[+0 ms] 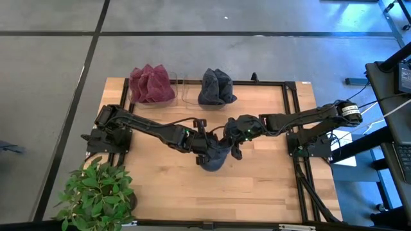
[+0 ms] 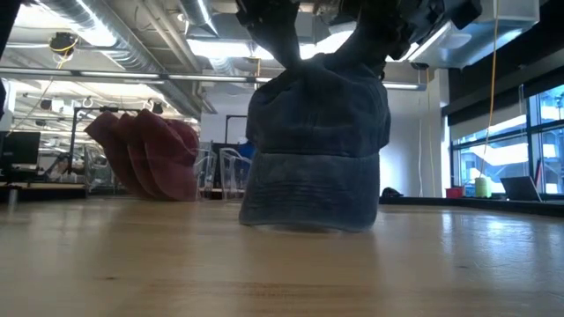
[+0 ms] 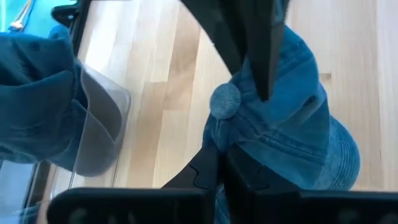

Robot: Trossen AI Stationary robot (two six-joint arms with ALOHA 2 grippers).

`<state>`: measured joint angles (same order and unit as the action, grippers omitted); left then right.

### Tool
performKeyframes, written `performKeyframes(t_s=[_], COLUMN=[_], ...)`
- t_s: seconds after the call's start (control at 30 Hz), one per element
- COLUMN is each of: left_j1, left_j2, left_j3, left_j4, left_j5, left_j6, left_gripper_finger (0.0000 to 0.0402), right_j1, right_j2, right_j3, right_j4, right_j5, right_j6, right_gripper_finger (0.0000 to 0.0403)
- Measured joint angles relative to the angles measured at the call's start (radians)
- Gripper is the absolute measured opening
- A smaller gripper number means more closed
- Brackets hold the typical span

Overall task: Pick & Place hat
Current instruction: Put the blue cap into the right transparent bin

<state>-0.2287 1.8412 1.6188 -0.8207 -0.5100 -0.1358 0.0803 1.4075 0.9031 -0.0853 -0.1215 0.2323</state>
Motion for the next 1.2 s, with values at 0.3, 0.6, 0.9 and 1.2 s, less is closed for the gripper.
performKeyframes(t_s=[0.3,0.6,0.9,1.2], left_j1=[0.0,0.02,0.022,0.021], left_j2=[-0.022,-0.234,-0.563,-0.664], left_j3=[0.0,-0.15,-0.451,-0.517], left_j4=[-0.017,0.072,0.422,0.489], left_j5=[0.01,-0.01,-0.053,-0.077], left_j6=[-0.118,-0.19,-0.197,-0.158], left_gripper_finger=[0.0043,0.0119,0.0145,0.0139], right_j1=[-0.003,-0.01,-0.099,-0.242], right_j2=[-0.005,-0.062,-0.078,-0.015], right_j3=[0.0,-0.001,0.07,0.258], right_j4=[0.0,0.02,0.127,0.13], right_j5=[-0.004,0.079,0.109,0.289], right_j6=[0.056,0.07,0.095,0.03], right_gripper_finger=[0.0008,0.0008,0.0008,0.0008])
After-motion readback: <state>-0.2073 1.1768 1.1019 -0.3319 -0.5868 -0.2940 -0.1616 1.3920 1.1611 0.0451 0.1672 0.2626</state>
